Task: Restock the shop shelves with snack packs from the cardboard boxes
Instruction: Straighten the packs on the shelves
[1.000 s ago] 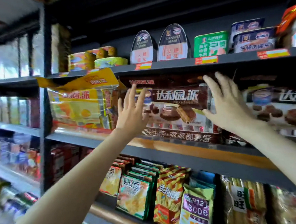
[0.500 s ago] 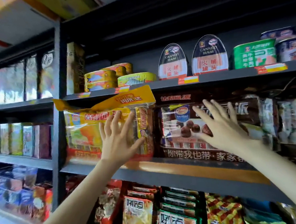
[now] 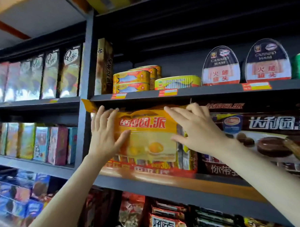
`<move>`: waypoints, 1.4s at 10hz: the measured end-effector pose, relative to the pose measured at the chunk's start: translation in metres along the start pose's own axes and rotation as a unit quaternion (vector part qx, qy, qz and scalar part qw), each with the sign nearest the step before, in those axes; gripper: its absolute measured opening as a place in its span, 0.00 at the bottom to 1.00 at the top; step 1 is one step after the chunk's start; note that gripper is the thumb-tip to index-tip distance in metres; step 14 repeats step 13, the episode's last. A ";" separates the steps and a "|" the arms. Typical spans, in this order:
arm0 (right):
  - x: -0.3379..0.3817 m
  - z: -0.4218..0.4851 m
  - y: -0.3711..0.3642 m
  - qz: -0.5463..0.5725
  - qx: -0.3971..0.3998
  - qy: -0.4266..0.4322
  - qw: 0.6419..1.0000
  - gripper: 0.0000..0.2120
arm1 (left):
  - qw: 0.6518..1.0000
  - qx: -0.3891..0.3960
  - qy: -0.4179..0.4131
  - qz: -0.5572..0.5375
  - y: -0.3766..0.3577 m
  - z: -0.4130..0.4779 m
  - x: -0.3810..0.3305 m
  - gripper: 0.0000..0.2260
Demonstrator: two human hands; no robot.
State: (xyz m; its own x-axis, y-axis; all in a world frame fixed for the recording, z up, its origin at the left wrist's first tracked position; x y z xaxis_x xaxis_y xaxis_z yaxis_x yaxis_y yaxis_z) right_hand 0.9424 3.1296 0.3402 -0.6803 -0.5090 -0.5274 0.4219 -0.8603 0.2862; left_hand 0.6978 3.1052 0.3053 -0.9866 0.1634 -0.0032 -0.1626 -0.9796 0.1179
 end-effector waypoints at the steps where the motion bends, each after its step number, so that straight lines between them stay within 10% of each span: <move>1: -0.002 -0.002 -0.007 -0.027 -0.031 0.023 0.999 0.37 | 0.998 0.027 -0.051 -0.002 -0.012 -0.014 0.008 0.34; 6: -0.024 0.018 -0.034 0.054 0.112 -0.068 0.990 0.31 | 0.996 0.068 -0.012 -0.051 -0.029 0.004 0.018 0.35; 11: -0.001 -0.025 0.005 0.027 0.061 -0.086 0.994 0.34 | 0.997 -0.016 0.043 -0.056 -0.005 -0.035 -0.055 0.27; 14: 0.014 -0.054 0.130 0.291 -0.081 -0.124 0.945 0.17 | 0.995 -0.008 -0.080 -0.062 -0.020 -0.041 -0.152 0.21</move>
Point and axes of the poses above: each hand's wrist, its own z-axis towards the middle knuckle, its own y-axis out of the back of the hand, x = y × z, the point moved 8 cm from there along z, towards the middle knuckle, and after that the axes turned 6 degrees about -z, right-handed, at the moved point
